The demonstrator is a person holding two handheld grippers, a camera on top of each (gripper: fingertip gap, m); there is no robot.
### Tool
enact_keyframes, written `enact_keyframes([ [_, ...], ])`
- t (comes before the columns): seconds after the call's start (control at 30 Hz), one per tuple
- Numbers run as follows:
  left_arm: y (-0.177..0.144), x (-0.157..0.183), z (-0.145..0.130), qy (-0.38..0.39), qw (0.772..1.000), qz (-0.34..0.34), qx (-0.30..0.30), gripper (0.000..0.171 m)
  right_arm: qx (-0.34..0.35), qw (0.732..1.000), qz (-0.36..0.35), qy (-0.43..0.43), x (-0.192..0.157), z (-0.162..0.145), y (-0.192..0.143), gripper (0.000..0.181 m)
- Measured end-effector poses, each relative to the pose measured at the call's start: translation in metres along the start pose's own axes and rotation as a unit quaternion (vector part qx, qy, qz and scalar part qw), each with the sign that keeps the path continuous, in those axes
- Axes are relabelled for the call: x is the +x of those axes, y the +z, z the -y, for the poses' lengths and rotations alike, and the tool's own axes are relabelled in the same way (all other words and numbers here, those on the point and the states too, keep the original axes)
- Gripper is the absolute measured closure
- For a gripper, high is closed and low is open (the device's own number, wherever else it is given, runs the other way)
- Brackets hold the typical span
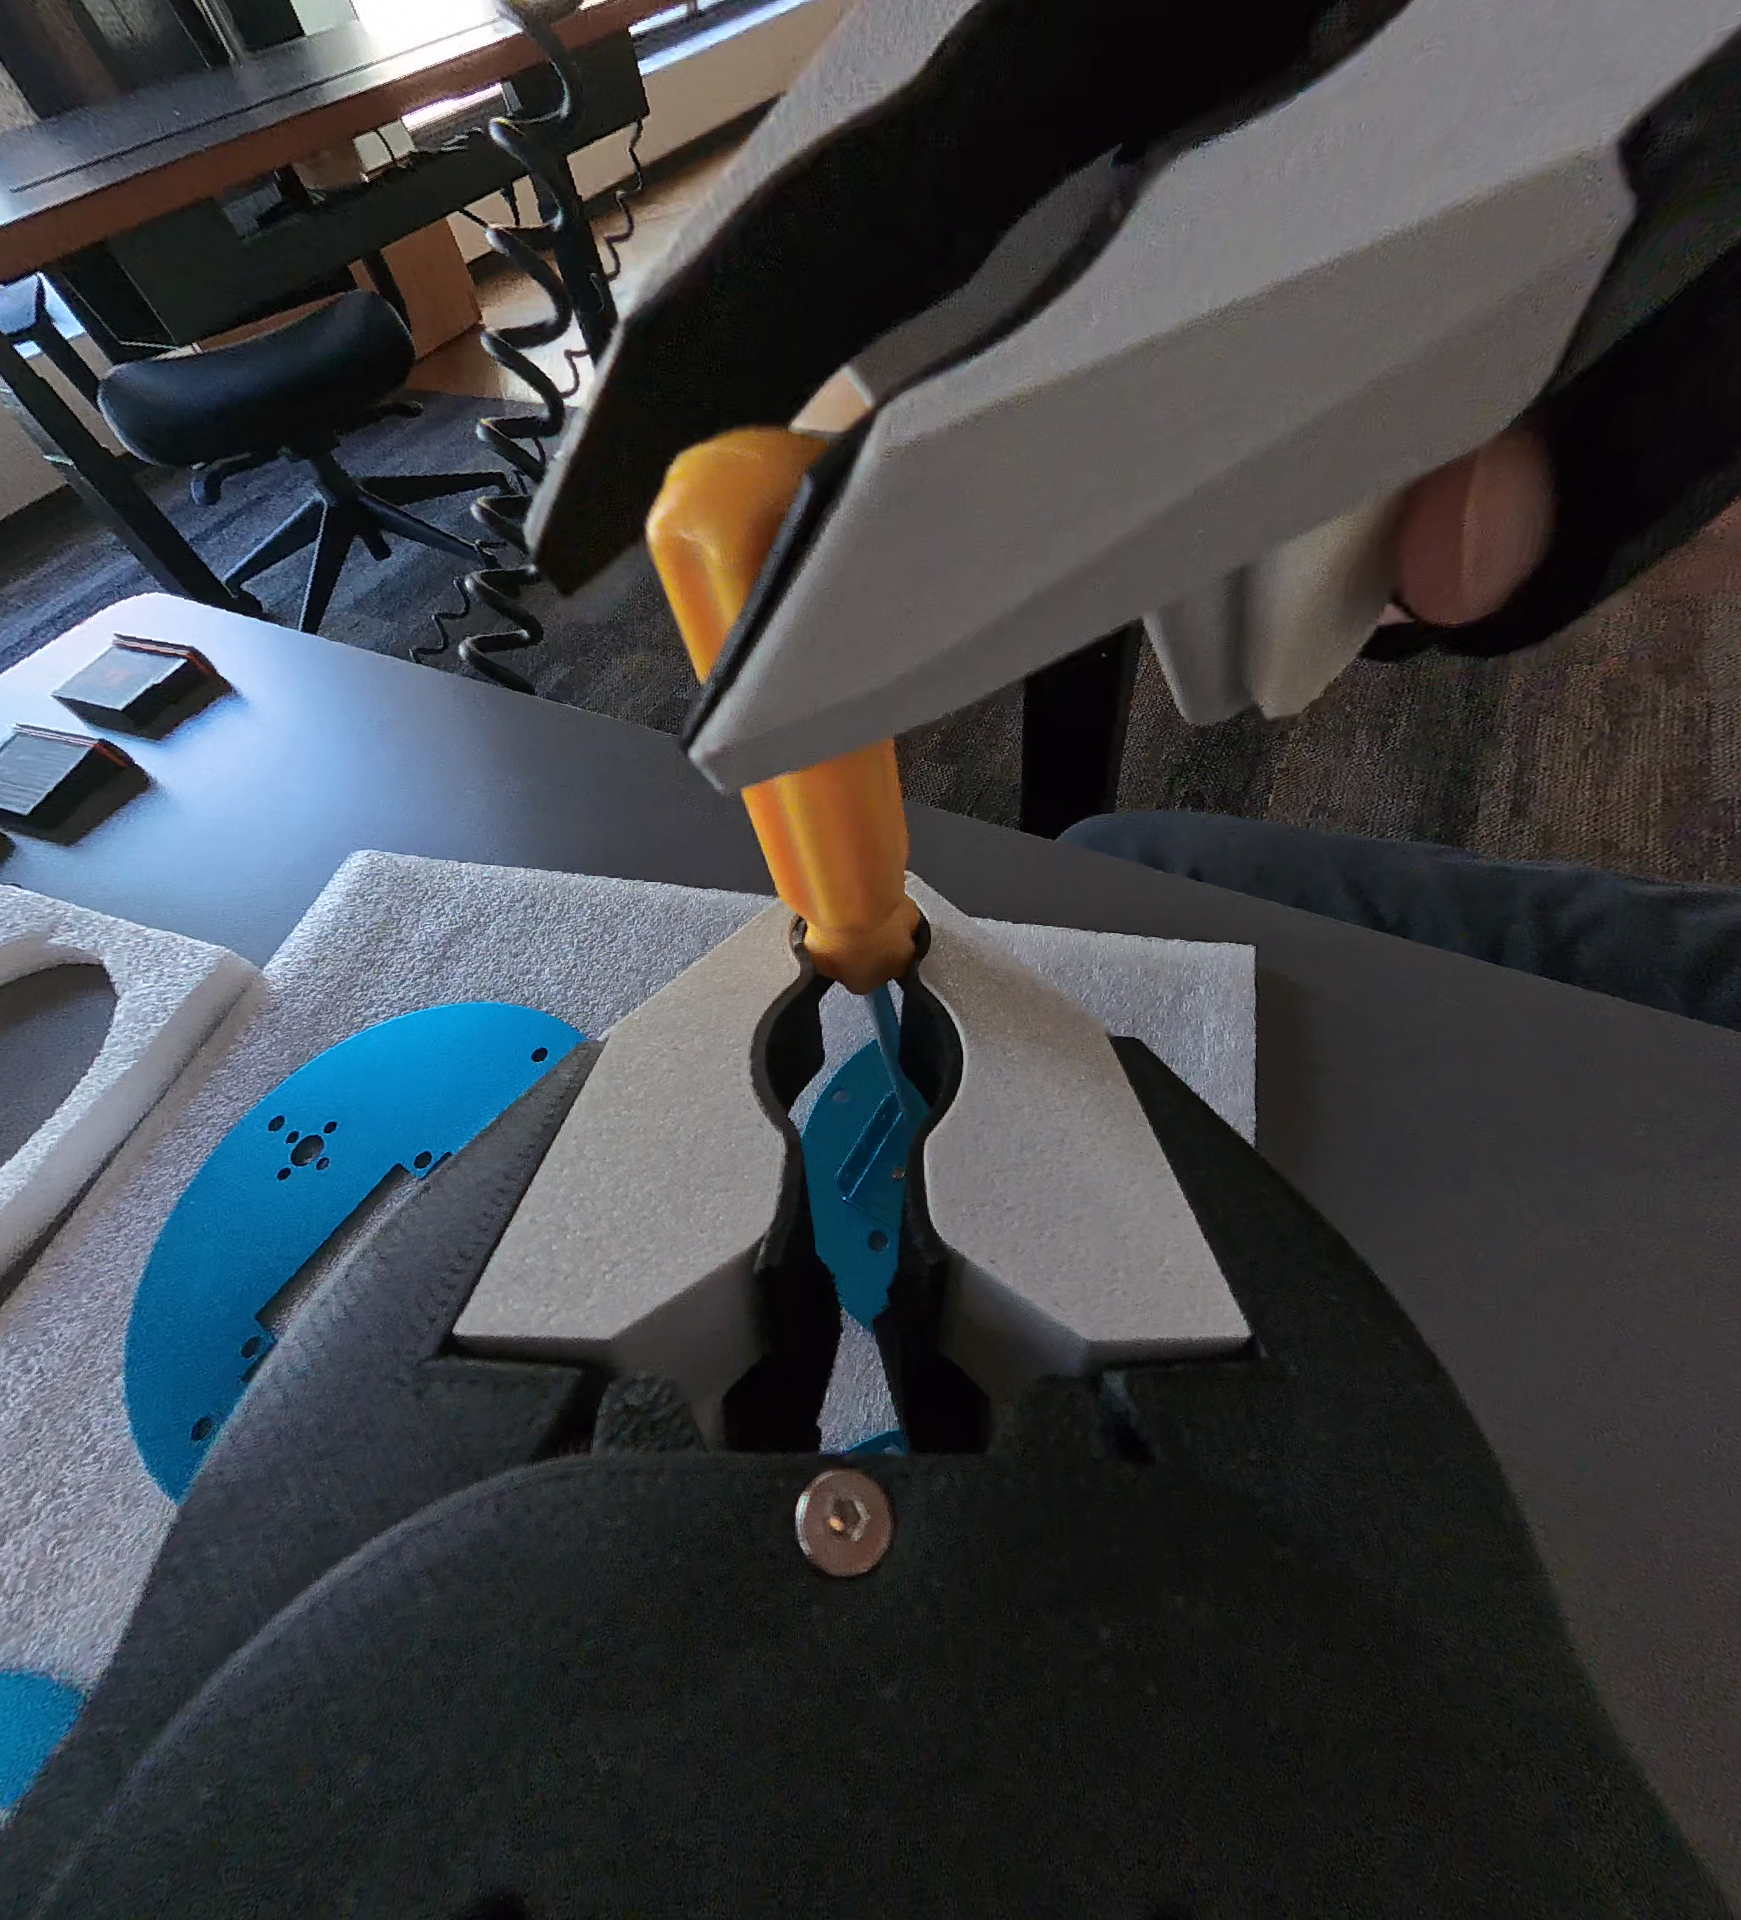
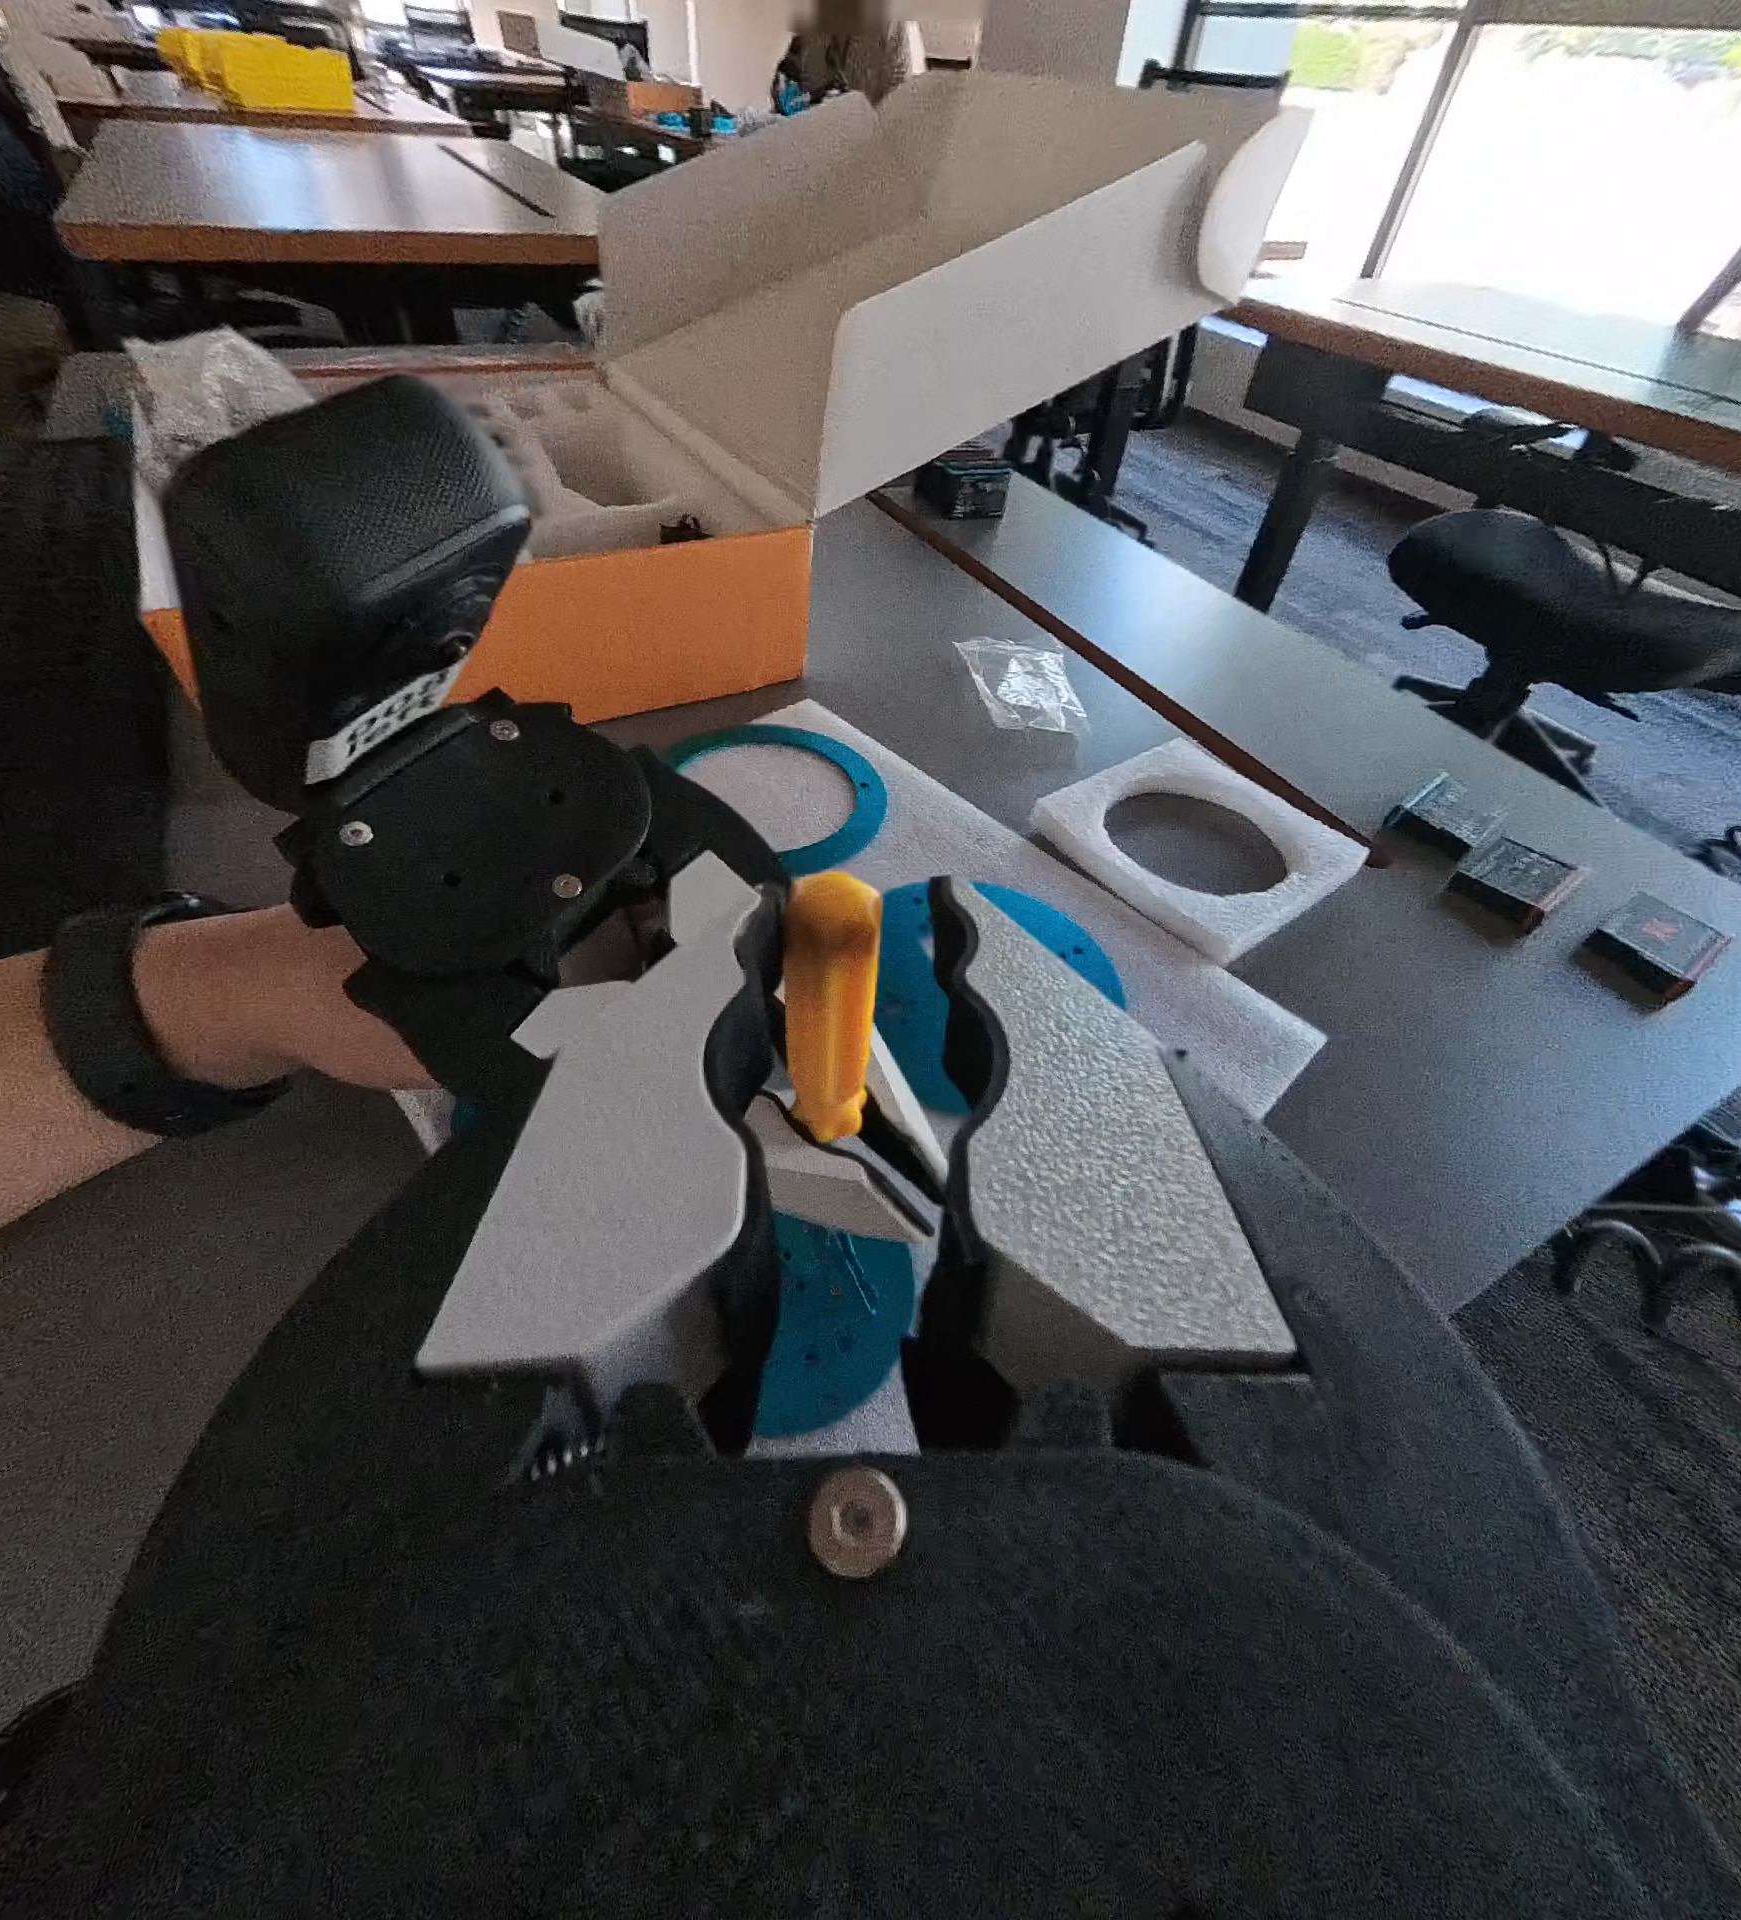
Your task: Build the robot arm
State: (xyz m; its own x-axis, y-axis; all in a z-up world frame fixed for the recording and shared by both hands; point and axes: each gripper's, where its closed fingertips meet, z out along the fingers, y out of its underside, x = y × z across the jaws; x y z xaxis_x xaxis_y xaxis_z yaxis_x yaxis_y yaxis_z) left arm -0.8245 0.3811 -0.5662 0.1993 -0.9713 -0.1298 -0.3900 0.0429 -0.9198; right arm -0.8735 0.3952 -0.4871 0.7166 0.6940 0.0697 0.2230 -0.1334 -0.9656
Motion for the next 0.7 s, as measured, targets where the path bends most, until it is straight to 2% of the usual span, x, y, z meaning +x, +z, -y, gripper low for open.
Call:
enact_keyframes([
  [0.03,0.001,0.000,0.000,-0.001,1.000,-0.001,0.000,0.165,-0.001,0.999,0.040,0.008,-0.006,0.000,0.001,0.164],
  [0.13,0.001,0.000,0.001,-0.006,1.000,-0.006,0.001,0.165,0.003,0.998,0.057,0.038,-0.006,-0.001,0.002,0.163],
  [0.3,0.001,0.006,0.003,-0.010,1.000,-0.012,0.000,0.163,0.028,0.999,-0.039,0.010,-0.002,-0.004,-0.007,0.163],
  [0.43,-0.003,0.008,0.013,-0.018,0.999,-0.021,0.029,0.161,0.028,0.994,-0.102,-0.006,-0.002,-0.005,-0.012,0.163],
  [0.57,-0.004,0.005,0.011,-0.007,0.999,-0.018,0.030,0.161,-0.016,0.999,-0.035,-0.031,-0.008,-0.002,-0.005,0.161],
  [0.63,-0.004,0.005,0.012,-0.015,0.999,-0.023,0.033,0.161,-0.001,1.000,-0.005,-0.026,-0.003,0.006,-0.005,0.149],
  [0.67,-0.003,0.004,0.012,-0.014,0.999,-0.023,0.034,0.161,-0.007,0.999,0.035,-0.015,-0.009,0.005,-0.004,0.163],
  [0.7,-0.002,0.004,0.012,-0.012,0.999,-0.022,0.033,0.161,-0.012,0.998,0.056,-0.001,-0.011,0.003,-0.003,0.163],
])
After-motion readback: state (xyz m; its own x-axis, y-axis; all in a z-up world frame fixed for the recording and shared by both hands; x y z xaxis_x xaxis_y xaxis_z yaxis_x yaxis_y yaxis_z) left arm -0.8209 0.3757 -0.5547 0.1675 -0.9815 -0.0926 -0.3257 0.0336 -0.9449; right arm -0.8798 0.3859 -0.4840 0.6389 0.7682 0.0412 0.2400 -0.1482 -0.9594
